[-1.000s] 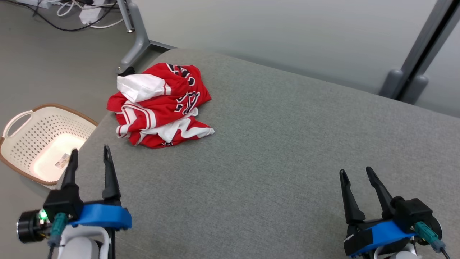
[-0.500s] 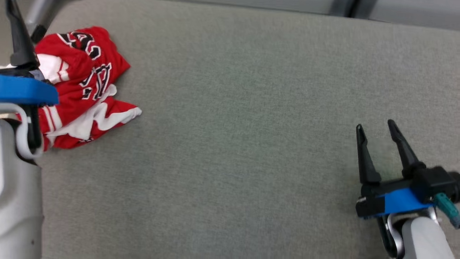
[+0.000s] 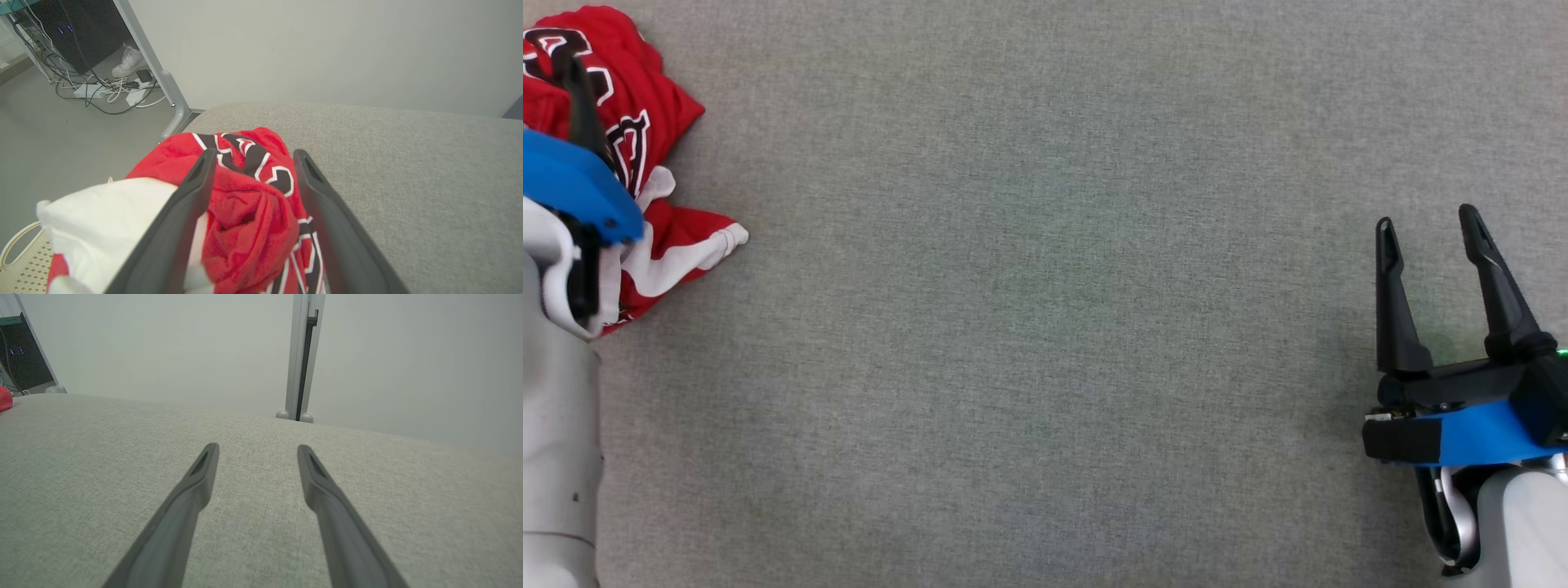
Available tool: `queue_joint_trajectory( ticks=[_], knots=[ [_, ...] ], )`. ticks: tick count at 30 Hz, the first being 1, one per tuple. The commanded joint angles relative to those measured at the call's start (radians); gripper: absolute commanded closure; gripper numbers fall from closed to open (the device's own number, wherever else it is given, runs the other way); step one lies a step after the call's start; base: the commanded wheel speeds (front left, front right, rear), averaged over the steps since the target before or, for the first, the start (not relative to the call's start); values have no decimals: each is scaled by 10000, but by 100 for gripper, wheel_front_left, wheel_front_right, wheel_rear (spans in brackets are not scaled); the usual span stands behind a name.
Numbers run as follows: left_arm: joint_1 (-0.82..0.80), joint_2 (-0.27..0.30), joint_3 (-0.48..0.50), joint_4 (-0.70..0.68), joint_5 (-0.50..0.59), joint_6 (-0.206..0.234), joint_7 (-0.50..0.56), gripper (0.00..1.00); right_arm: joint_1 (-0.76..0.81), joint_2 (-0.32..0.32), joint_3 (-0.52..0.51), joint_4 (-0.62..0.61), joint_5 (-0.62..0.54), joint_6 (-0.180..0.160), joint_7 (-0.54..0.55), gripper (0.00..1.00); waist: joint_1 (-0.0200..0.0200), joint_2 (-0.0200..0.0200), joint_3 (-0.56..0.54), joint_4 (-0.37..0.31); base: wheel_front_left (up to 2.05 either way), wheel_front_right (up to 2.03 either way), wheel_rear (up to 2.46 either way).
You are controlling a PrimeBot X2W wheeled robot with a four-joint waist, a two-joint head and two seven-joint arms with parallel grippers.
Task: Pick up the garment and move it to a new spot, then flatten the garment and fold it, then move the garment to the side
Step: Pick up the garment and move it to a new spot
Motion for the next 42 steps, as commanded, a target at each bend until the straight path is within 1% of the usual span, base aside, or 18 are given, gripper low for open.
queue_joint_trajectory(
  ticks=[1, 8, 10, 11, 12, 13, 18, 22, 25, 28, 33, 37, 42],
  knots=[
    [47, -49, -58, 365, -73, -52, 225, 0, 37, -45, -60, -84, -15, 5, 20, 0, -3, 0, 5, 46, 0, 0, 0],
    [233, -320, -227, 1655, -381, -230, 1035, 0, -23, -45, 72, 5, 43, 5, 72, 0, -3, 0, -35, 240, 0, 0, 0],
    [255, -374, -233, 1913, -519, -323, 1058, 0, -64, -47, 142, 67, 75, 5, 65, 0, -3, 0, -94, 233, 0, 0, 0],
    [281, -364, -255, 2021, -543, -326, 1030, 6, -74, -45, 191, 98, 82, 5, 60, 0, -3, 0, -142, 213, 0, 0, 0],
    [290, -363, -280, 2108, -572, -347, 937, 56, -76, -47, 237, 140, 107, 5, 52, 0, -3, 0, -200, 190, 0, 0, 0],
    [276, -356, -285, 2147, -602, -377, 780, 100, -70, -46, 281, 186, 149, 5, 49, 0, -3, 0, -260, 158, 0, 0, 0],
    [-101, -145, -397, 2006, -482, -415, -241, 100, 98, -46, 306, 434, 348, 5, -85, 0, -3, 0, -732, -21, 0, 0, 0],
    [-385, -11, -544, 1628, -297, -400, -1197, 100, 188, -46, 365, 758, 556, 5, -253, 0, -3, 0, -1294, -224, 0, 0, 0],
    [-695, 197, -639, 1199, -221, -405, -1690, 100, 305, -46, 433, 1031, 782, 5, -368, 0, -3, 0, -1736, -431, 0, 0, 0],
    [-1044, 129, -852, 574, -119, -466, -1941, 100, 417, -44, 472, 1312, 1002, 5, -475, 0, -3, 0, -2160, -657, 0, 0, 0],
    [-1584, -94, -1314, -950, 2, -505, -1917, 100, 586, -44, 585, 1653, 1303, 5, -602, 0, -3, 0, -2704, -1196, 0, 0, 0],
    [-1945, -400, -1709, -2361, -47, -527, -1471, 100, 616, -46, 651, 1825, 1556, 5, -665, 0, -3, 0, -2911, -1791, 0, 0, 0],
    [-2234, -836, -2243, -3934, -131, -534, -757, 100, 490, -44, 695, 1896, 1788, 5, -678, 0, -3, 0, -2826, -2662, 0, 0, 0]
  ],
)
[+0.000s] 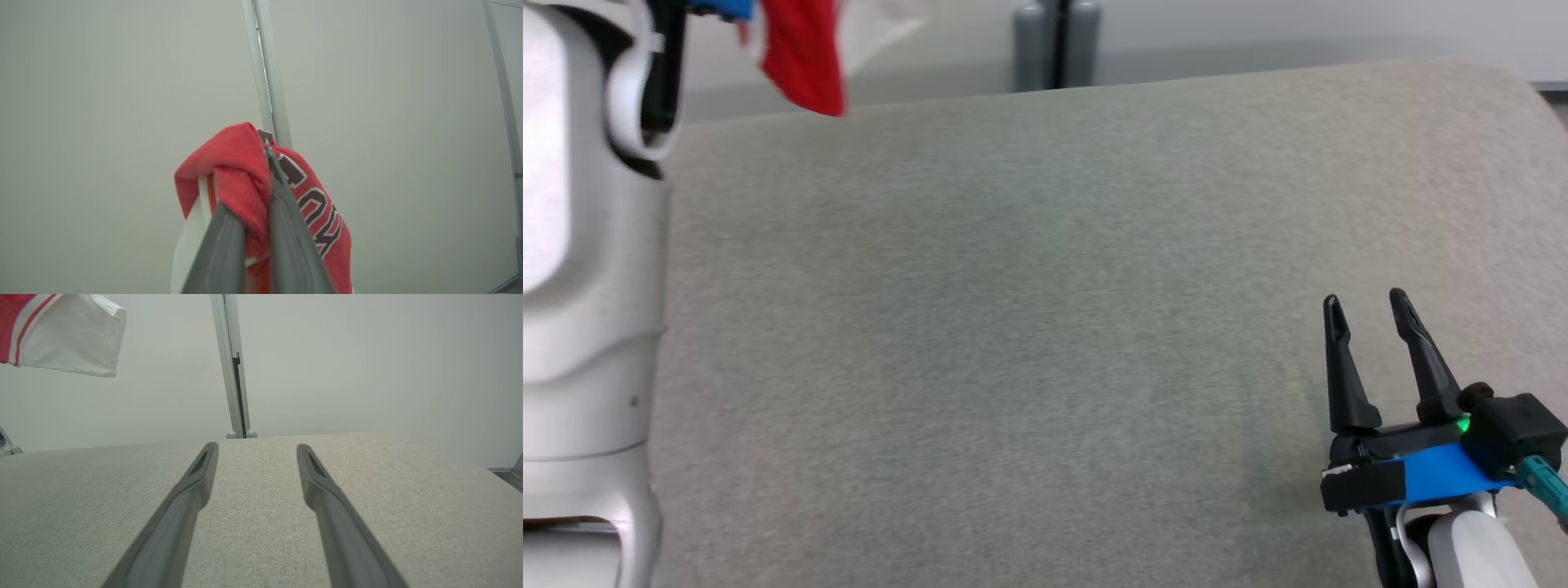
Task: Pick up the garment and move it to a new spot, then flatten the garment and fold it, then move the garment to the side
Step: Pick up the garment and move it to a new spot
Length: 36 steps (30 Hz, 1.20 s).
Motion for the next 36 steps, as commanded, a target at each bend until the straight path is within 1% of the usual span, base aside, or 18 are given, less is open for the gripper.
queue_joint_trajectory(
  ticks=[1, 4, 7, 11, 16, 21, 27, 28, 29, 33, 36],
  knots=[
    [-118, -98, -127, -198, -39, -33, 121, 100, -100, -46, -22, -34, 66, 5, -40, 0, 2, 0, -161, -367, 0, 0, 0],
    [-20, -356, -526, -730, -43, -45, 436, 100, -140, -43, -47, -101, 202, 5, -38, 0, 2, 0, -7, -816, 0, 0, 0],
    [421, -546, -982, -958, -78, -56, 651, 100, -146, -44, -45, -143, 350, 5, -40, 0, 2, 0, 156, -1153, 0, 0, 0],
    [1185, -778, -1584, -899, -147, -58, 675, 100, -96, -43, -95, -240, 432, 5, -41, 0, 2, 0, 312, -1334, 0, 0, 0],
    [2733, -1047, -2310, -533, -277, -64, 509, 100, -41, -44, -147, -281, 438, 5, -42, 0, 2, 0, 355, -1330, 0, 0, 0],
    [4313, -1295, -2978, 68, -437, -49, 219, 100, -55, -44, -146, -250, 368, 5, -41, 0, 2, 0, 319, -1186, 0, 0, 0],
    [5655, -1645, -3767, 645, -641, -54, -121, 100, -5, -46, -136, -144, 267, 5, -41, 0, 2, 0, 157, -922, 0, 0, 0],
    [5781, -1708, -3930, 698, -676, -56, -160, 71, 10, -44, -147, -104, 265, 5, -41, 0, 2, 0, 104, -868, 0, 0, 0],
    [5871, -1758, -3950, 736, -777, -56, -245, 0, 19, -46, -134, -63, 266, 5, -43, 0, 2, 0, 62, -826, 0, 0, 0],
    [5907, -1835, -3807, 793, -871, 169, -844, 0, 113, -44, -126, 52, 240, 5, -41, 0, 2, 0, -219, -607, 0, 0, 0],
    [5848, -1664, -3450, 518, -900, 443, -1353, 0, 229, -44, -120, 110, 212, 5, -41, 0, 2, 0, -465, -418, 0, 0, 0]
  ],
)
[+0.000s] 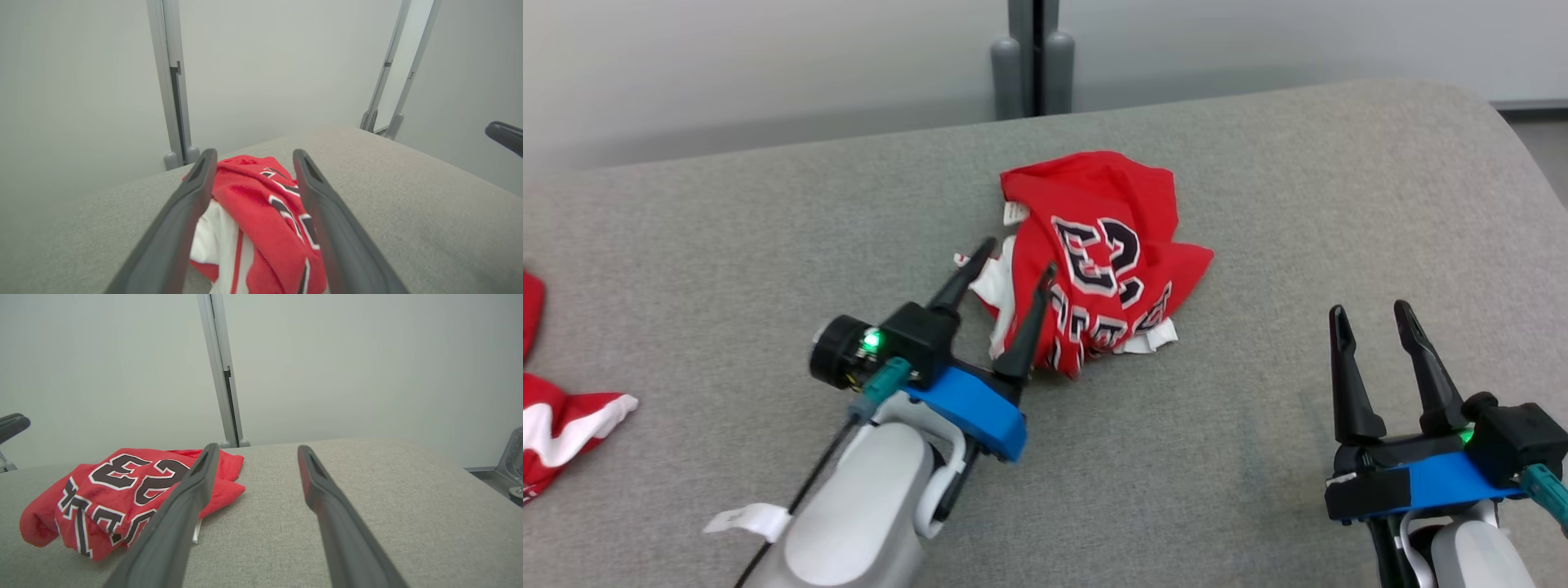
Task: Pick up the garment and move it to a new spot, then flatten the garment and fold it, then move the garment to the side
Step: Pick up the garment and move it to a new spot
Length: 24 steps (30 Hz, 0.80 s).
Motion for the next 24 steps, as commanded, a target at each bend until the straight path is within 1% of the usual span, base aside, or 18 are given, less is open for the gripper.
queue_joint_trajectory(
  ticks=[1, 5, 12, 16, 24],
  knots=[
    [-61, 163, 241, -211, -77, 139, -205, 0, 155, -44, -19, 23, -38, 5, -31, 0, 0, -1, -116, 109, 0, 0, 0],
    [271, 546, 892, -782, -171, 487, -439, 0, 310, -41, -50, 74, -65, 5, -30, 0, 0, -1, -397, 447, 0, 0, 0],
    [1075, 1169, 2123, -1510, -370, 1064, -510, 0, 514, -44, -70, 167, -182, 5, -29, 0, 0, -1, -879, 1034, 0, 0, 0],
    [1964, 1398, 2824, -1994, -238, 1393, -519, 0, 664, -46, -110, 238, -296, 5, -21, 0, 0, -1, -1194, 1379, 0, 0, 0],
    [3485, 1422, 3664, -2497, -19, 1665, -522, 0, 1020, -44, -93, 358, -411, 5, -21, 0, 0, -1, -1560, 1513, 0, 0, 0]
  ],
)
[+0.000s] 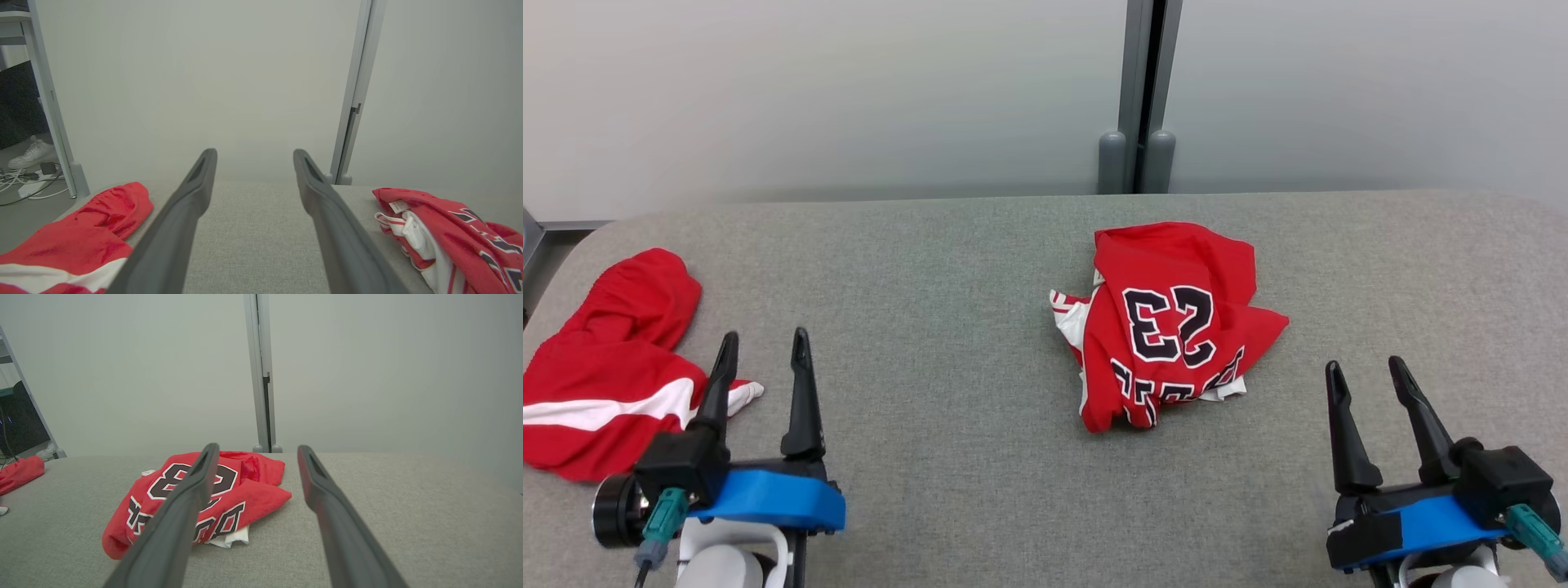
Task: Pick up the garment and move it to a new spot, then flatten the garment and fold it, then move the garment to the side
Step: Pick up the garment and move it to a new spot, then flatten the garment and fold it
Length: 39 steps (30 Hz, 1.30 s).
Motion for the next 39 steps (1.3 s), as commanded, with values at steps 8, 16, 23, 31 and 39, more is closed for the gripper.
queue_joint_trajectory(
  ticks=[8, 16, 23, 31, 39],
  knots=[
    [1163, -213, 615, -197, 419, -21, -50, 0, 450, -46, -69, 185, -218, 5, -8, 0, 1, 0, -267, 31, 0, 0, 0],
    [1403, -498, 936, -220, 723, -131, -50, 0, 599, -46, -70, 334, -270, 5, -8, 0, 1, 0, -394, 54, 0, 0, 0],
    [1472, -666, 1135, -225, 968, -207, -50, 0, 550, -46, -22, 427, -229, 5, -8, 0, 1, 0, -405, 35, 0, 0, 0],
    [1383, -740, 1295, -140, 1148, -373, -51, 0, 469, -46, -46, 501, -213, 5, -8, 0, 1, 0, -296, 34, 0, 0, 0],
    [1255, -843, 1429, -98, 1344, -497, -51, 0, 188, -45, 14, 651, -331, 5, 21, 0, 1, 0, -243, 91, 0, 0, 0]
  ],
)
